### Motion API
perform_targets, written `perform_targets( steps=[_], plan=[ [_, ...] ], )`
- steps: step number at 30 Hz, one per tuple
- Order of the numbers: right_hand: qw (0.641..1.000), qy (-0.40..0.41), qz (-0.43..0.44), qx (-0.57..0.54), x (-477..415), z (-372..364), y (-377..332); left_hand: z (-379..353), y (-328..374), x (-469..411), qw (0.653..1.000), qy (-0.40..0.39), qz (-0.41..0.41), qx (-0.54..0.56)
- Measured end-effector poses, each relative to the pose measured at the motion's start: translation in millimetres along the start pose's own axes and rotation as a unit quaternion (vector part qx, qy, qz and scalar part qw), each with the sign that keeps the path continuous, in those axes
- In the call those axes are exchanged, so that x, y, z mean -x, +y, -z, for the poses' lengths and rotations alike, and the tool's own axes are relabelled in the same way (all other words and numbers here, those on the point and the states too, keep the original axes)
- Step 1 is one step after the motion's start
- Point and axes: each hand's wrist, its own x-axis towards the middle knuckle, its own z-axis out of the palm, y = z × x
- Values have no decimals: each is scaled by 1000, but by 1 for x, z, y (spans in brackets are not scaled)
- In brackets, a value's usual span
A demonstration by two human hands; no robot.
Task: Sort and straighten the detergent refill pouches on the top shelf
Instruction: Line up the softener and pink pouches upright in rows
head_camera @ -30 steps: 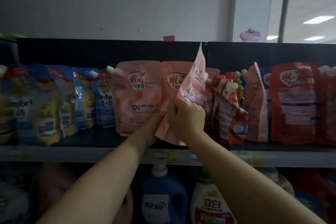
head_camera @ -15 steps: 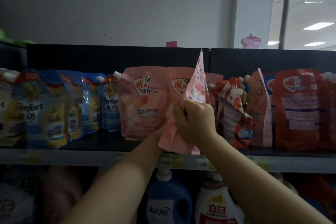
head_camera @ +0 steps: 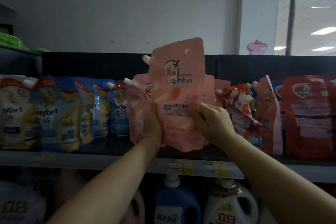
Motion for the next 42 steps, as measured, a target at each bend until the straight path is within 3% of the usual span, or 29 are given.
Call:
perform_targets(
  steps=[3,7,11,15,17,20,22,25,28,30,33,38,42],
  plan=[
    [982,-64,-170,-45,-4,-19,-5,20,8,-6,981,98,-129,-104],
    [906,-73,-347,-231,-14,-51,-22,38,12,-8,944,182,-173,-214],
    [845,-140,-447,-257,-9,-91,-29,70,2,-18,918,195,-182,-293],
    [823,-172,-453,-295,14,-119,-34,88,-7,-25,914,167,-106,-354],
    [813,-158,-454,-329,27,-130,-34,89,-10,-24,914,147,-119,-360],
    [828,-149,-449,-301,30,-133,-35,91,-14,-25,897,174,-154,-375],
    [833,-151,-447,-288,29,-133,-36,94,-17,-24,863,198,-169,-433],
    [834,-194,-447,-259,27,-129,-36,95,-16,-22,777,207,-232,-547],
    [839,-281,-435,-169,26,-116,-35,94,-11,-19,728,166,-340,-571],
    [863,-296,-402,-75,29,-105,-34,89,-5,-16,699,110,-395,-586],
    [907,-243,-342,27,33,-88,-33,75,-4,-10,635,-1,-448,-629],
    [927,-171,-324,76,33,-58,-16,40,-14,1,558,-182,-492,-643],
    [922,-153,-339,110,28,-38,18,1,-29,8,546,-235,-474,-650]
  ],
)
